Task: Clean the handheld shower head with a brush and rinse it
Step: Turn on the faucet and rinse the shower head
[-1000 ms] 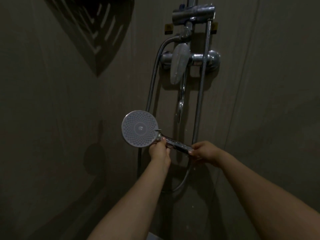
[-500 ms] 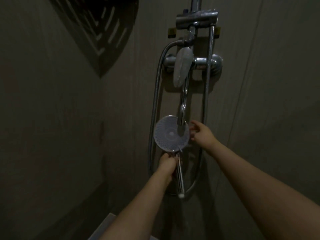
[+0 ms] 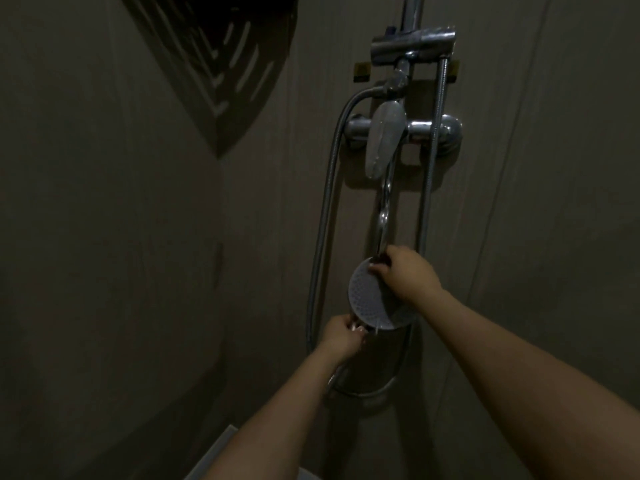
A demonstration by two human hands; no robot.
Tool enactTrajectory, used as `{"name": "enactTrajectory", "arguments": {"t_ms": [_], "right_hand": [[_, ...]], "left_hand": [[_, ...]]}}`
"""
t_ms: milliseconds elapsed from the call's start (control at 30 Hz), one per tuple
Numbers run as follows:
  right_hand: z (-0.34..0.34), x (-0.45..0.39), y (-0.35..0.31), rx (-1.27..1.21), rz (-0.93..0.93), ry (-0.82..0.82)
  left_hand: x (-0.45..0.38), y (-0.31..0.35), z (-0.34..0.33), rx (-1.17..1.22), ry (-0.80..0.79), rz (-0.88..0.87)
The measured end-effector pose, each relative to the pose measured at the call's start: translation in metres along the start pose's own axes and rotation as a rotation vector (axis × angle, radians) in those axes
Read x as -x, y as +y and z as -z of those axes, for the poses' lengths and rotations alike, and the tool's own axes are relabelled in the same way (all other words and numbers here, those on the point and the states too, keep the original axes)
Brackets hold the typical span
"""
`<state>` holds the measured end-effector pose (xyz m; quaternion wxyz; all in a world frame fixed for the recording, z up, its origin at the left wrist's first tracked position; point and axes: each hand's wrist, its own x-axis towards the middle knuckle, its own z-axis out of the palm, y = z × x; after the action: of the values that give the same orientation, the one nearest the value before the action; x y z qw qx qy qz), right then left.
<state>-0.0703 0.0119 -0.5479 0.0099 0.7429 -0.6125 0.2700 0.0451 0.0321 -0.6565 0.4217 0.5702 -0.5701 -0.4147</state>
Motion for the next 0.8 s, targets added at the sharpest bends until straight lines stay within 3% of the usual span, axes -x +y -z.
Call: {"name": "enactTrajectory", "arguments": {"t_ms": [133, 233, 367, 467, 600, 700, 800], "right_hand": [[0.010, 0.004, 0.010, -0.302, -0.034, -0.218], [0.002, 0.014, 0.017, -0.189, -0.061, -0.323], [-0.006, 0.014, 0.017, -0.391, -0.117, -0.255], [0.000, 0.012, 0.015, -0.493, -0.130, -0.303], [-0.003, 0.009, 0.013, -0.368, -0.102, -0.240], [-0.005, 0.010, 0.011, -0.433, -0.129, -0.213], [-0.008, 0.012, 0.009, -0.420, -0.144, -0.073]], "left_hand": [[0.003, -0.004, 0.005, 0.197, 0.051, 0.088], [0.005, 0.003, 0.009, 0.442, 0.055, 0.165], [0.005, 0.012, 0.013, 0.496, 0.033, 0.130], [0.007, 0.013, 0.011, 0.500, 0.041, 0.129], [0.009, 0.010, 0.005, 0.444, 0.022, 0.143], [0.011, 0.010, 0.003, 0.478, 0.009, 0.147], [0.009, 0.012, 0.004, 0.469, 0.023, 0.124]]}}
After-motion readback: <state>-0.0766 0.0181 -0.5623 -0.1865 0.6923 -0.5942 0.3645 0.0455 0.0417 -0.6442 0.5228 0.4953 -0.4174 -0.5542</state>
